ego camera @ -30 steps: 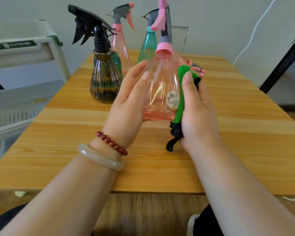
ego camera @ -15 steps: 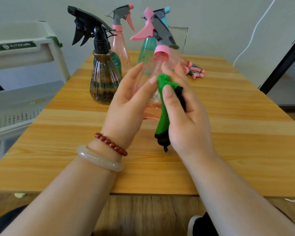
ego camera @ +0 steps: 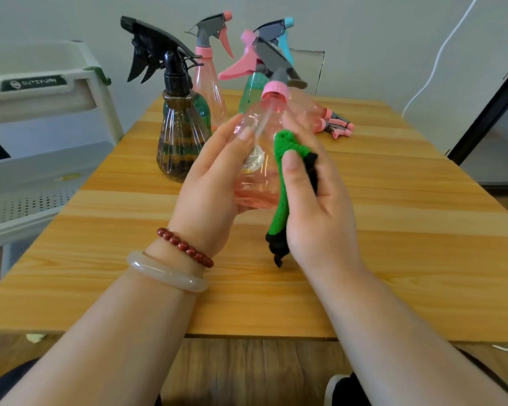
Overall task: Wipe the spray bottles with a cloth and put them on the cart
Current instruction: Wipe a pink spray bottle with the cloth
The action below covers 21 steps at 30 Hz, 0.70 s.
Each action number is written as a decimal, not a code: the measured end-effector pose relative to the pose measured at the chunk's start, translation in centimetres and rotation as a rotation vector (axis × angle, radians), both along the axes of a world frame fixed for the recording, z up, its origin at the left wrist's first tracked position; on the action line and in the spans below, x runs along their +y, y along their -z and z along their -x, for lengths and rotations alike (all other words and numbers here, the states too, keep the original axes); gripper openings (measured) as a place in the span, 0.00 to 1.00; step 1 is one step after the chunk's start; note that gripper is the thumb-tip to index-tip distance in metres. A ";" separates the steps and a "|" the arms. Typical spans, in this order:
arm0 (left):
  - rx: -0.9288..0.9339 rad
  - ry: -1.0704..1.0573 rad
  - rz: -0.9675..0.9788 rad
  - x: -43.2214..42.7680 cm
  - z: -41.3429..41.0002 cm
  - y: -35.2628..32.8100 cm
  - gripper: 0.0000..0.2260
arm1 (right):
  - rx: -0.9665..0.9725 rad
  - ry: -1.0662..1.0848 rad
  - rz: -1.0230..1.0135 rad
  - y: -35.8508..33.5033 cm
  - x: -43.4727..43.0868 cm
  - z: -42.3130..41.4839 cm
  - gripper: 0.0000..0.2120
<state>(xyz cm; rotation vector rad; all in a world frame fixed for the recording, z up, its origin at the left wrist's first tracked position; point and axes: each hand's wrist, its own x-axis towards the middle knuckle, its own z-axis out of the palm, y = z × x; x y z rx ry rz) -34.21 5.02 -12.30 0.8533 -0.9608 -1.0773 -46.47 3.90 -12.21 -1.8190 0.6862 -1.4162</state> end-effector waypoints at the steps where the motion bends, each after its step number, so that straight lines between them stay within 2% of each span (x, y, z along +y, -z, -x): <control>1: 0.002 0.021 -0.001 0.0 0.0 -0.1 0.19 | -0.032 0.024 -0.045 -0.1 -0.1 0.1 0.12; 4: -0.012 0.060 -0.015 -0.1 0.3 0.1 0.23 | -0.147 0.088 -0.308 -0.1 -0.9 0.4 0.07; 6: -0.011 0.054 -0.015 0.1 0.6 0.1 0.23 | -0.195 0.099 -0.374 0.2 -1.5 0.6 0.09; 8: -0.006 0.012 -0.009 0.2 0.8 0.0 0.24 | -0.201 0.073 -0.326 0.5 -1.6 0.5 0.13; 11: -0.048 -0.085 0.006 0.0 0.6 0.1 0.23 | -0.084 0.037 -0.147 0.3 -0.8 0.2 0.14; 14: -0.304 -0.200 0.037 -0.2 0.6 0.3 0.19 | -0.019 0.092 -0.148 0.2 -1.1 0.5 0.15; 16: -0.392 -0.183 0.015 -0.2 1.0 0.5 0.24 | -0.017 0.140 -0.155 0.4 -1.6 0.9 0.16; 18: -0.404 -0.158 -0.004 -0.1 1.2 0.7 0.32 | -0.015 0.153 -0.105 0.2 -1.5 0.8 0.17; 21: -0.270 -0.166 0.018 0.0 1.0 0.4 0.32 | 0.074 0.138 0.128 0.3 -0.8 0.2 0.18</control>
